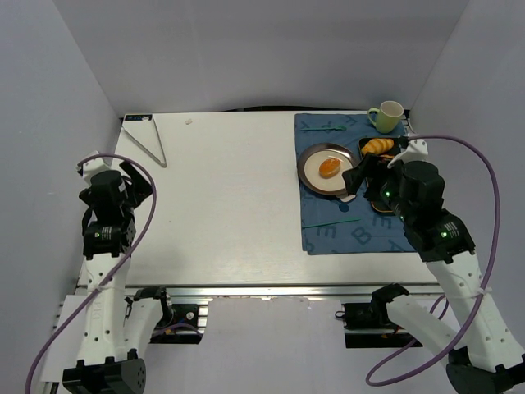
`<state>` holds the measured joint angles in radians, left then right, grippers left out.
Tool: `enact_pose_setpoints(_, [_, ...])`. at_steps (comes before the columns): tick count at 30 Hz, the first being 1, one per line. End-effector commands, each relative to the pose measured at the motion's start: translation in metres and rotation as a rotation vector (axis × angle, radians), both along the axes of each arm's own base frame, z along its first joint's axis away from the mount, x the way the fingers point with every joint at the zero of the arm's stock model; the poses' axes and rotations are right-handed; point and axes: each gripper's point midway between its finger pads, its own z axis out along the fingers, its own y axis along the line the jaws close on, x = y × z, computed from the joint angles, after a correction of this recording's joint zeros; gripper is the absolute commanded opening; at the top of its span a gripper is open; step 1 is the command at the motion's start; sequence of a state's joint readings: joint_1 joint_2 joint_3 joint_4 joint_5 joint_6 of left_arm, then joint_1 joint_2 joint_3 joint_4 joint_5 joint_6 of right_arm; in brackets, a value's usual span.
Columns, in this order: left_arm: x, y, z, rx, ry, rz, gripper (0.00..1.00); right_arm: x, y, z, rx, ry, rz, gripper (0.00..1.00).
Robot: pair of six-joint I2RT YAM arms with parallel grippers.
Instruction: Place the bread
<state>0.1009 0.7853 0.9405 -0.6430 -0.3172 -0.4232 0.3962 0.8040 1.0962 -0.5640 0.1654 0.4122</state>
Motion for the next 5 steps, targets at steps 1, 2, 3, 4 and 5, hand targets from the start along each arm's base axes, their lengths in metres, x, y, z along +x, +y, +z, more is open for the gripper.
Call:
enact_pose_setpoints(1, [-0.0004,-0.0075,0.0197,-0.014,-0.056,-0.034,0.98,-0.0063,0.0001,0.0147,0.022,-0.041,0.011,0.89])
enact_pose_setpoints(2, [-0.0003,-0.0078,0.0200,-0.015,-0.053,-0.035,0.98,-0.0058,-0.0004,0.0127,0.017,-0.036,0.008,0.89])
enact_pose_setpoints(3, [0.0005,-0.0078,0.0188,-0.014,-0.045,-0.038,0.98,-0.0047,-0.0015,0.0118,0.027,-0.029,-0.009,0.89])
enact_pose_setpoints(4, [0.0007,-0.0086,0.0187,-0.015,-0.045,-0.042,0.98,-0.0043,-0.0014,0.0113,0.026,-0.026,-0.009,0.89])
enact_pose_setpoints(5, [0.0006,-0.0085,0.0180,-0.012,-0.042,-0.044,0.98,-0.0028,0.0029,0.0140,0.031,-0.030,0.011,0.89])
